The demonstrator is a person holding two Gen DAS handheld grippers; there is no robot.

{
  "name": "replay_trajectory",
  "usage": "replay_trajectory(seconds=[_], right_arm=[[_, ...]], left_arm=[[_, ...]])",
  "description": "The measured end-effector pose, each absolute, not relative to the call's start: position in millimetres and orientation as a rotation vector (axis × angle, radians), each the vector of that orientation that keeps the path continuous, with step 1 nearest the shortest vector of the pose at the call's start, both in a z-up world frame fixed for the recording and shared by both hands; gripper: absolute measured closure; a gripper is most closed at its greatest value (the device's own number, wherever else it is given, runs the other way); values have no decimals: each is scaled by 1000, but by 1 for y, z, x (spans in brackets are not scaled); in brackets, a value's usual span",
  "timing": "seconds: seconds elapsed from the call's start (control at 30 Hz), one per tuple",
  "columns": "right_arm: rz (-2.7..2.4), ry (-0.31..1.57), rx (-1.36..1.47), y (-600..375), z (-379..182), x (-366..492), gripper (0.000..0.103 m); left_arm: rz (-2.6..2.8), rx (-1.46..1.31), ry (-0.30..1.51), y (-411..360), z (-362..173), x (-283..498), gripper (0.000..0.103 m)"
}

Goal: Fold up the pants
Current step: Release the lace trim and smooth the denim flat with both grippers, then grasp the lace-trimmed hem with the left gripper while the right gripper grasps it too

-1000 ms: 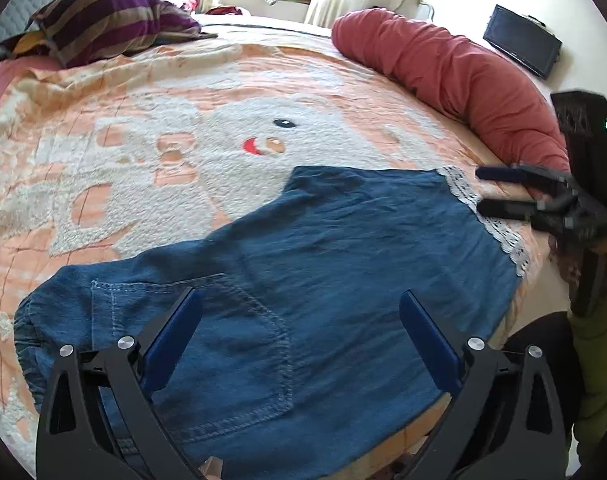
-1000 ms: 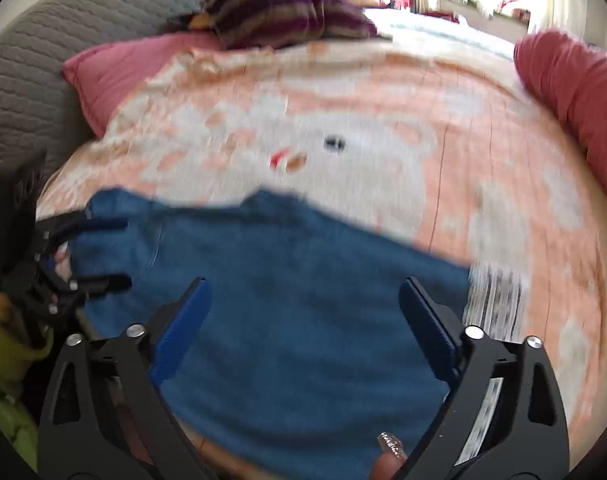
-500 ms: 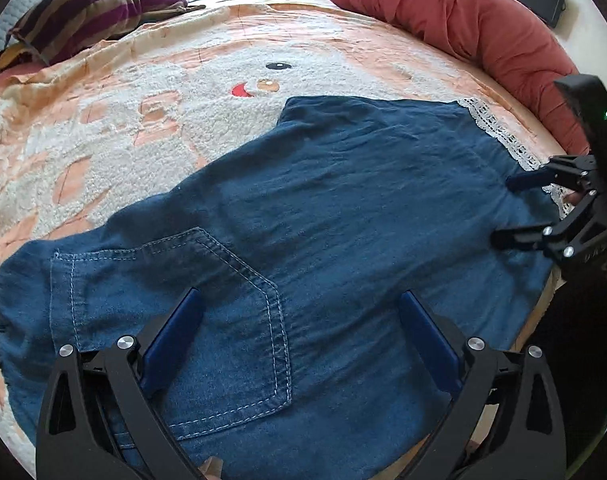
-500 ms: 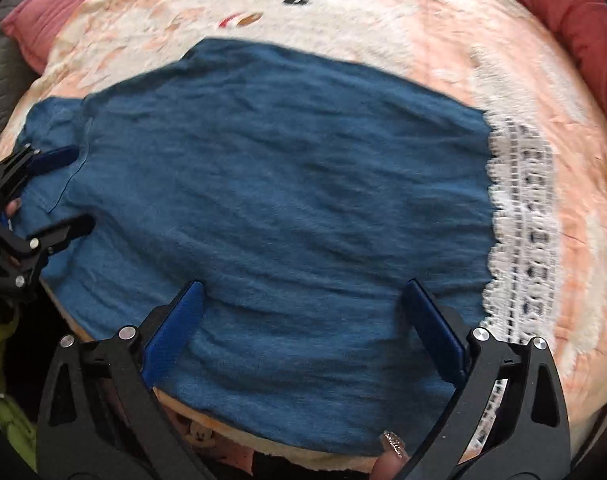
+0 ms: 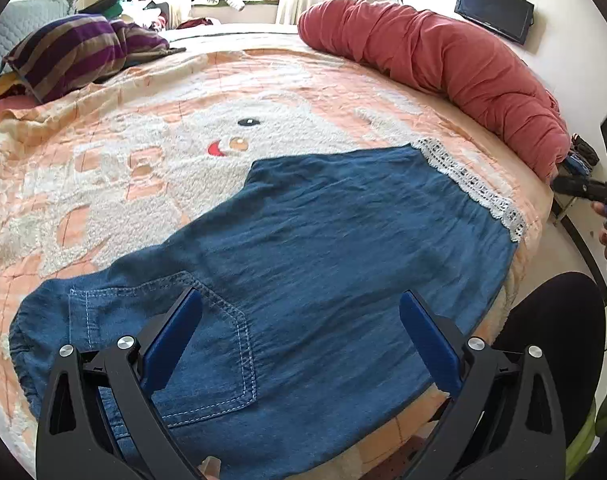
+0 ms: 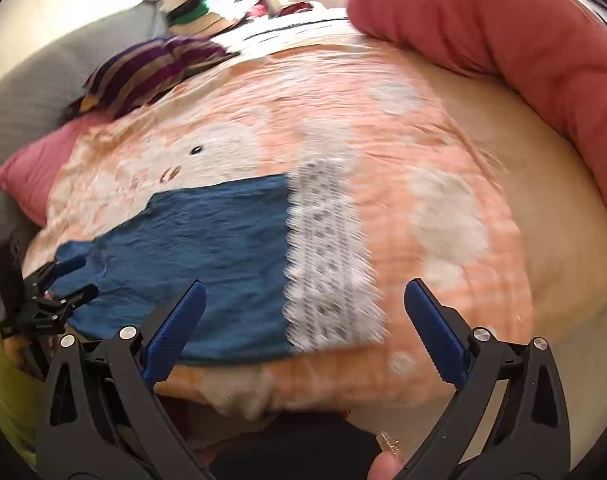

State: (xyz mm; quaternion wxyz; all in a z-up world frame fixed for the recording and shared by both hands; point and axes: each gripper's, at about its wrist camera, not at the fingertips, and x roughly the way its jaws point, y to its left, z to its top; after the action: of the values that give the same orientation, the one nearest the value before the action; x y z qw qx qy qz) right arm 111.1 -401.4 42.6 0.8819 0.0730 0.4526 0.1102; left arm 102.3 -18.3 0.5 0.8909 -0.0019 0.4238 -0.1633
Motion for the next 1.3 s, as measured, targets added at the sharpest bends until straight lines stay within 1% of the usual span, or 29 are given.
replay_trajectory(seconds=[0.17, 0.23, 0.47, 0.67, 0.93, 1.07, 1.23, 1.3], right_arm=[[223, 928, 273, -431, 34, 96, 9], [227, 928, 293, -428, 32, 97, 9], [267, 942, 276, -416, 32, 121, 9], [315, 973, 238, -386, 19, 150, 9], [267, 1059, 292, -398, -7, 157, 9], [277, 1113, 293, -398, -17, 165, 9], [276, 1120, 270, -398, -19, 175, 9], [274, 1152, 284, -399, -28, 181, 9]], left_arm=[[-350, 14, 814, -25, 12, 94, 5], [-357, 27, 806, -32, 13, 93, 5], [-424, 21, 877, -66, 12, 107, 5], [-480, 24, 928, -101, 25, 149, 5], [-499, 129, 951, -152, 31, 219, 5], [-529, 167, 974, -181, 22, 251, 5], [-567, 153, 1014, -210, 1, 288, 5], [-586, 135, 1042, -217, -9, 300, 5]])
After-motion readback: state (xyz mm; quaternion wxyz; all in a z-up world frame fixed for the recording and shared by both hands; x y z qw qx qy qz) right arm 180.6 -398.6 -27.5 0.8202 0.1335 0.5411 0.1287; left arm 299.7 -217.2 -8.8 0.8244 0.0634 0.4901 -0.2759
